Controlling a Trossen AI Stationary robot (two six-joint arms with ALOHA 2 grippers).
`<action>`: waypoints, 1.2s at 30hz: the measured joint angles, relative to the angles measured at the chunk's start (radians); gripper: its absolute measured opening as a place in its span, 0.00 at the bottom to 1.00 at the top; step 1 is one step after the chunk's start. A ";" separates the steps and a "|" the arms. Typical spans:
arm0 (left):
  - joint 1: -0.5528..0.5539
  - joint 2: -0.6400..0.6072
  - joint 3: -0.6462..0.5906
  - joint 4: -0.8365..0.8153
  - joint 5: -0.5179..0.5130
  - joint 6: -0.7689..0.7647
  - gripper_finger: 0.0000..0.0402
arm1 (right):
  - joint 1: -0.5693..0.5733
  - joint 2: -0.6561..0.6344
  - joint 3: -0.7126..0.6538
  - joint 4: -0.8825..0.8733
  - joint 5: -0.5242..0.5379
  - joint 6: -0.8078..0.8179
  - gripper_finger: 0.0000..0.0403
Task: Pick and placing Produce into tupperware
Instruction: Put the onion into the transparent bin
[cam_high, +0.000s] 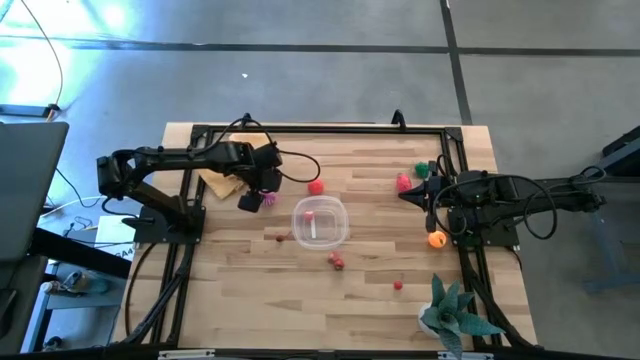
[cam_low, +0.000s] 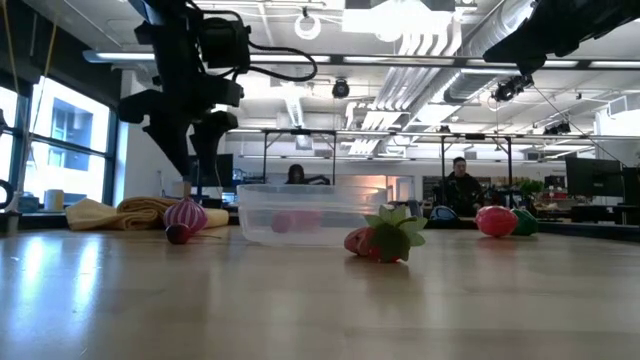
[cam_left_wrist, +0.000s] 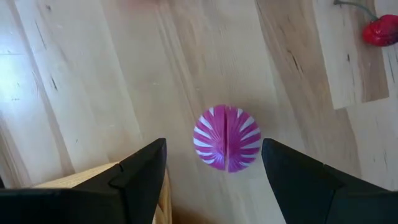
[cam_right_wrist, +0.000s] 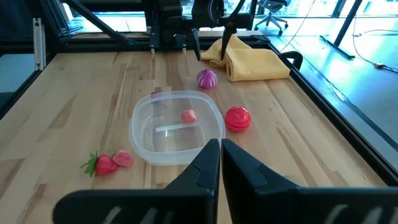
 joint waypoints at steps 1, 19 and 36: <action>0.000 0.004 0.000 0.002 -0.001 0.000 0.64 | 0.000 0.000 0.000 0.000 0.000 0.000 0.02; 0.006 0.035 0.000 0.000 0.008 0.002 0.64 | 0.000 0.000 0.000 0.000 0.000 0.000 0.02; 0.006 0.068 0.001 0.008 0.036 0.080 0.64 | 0.000 0.000 0.000 -0.001 0.000 0.000 0.02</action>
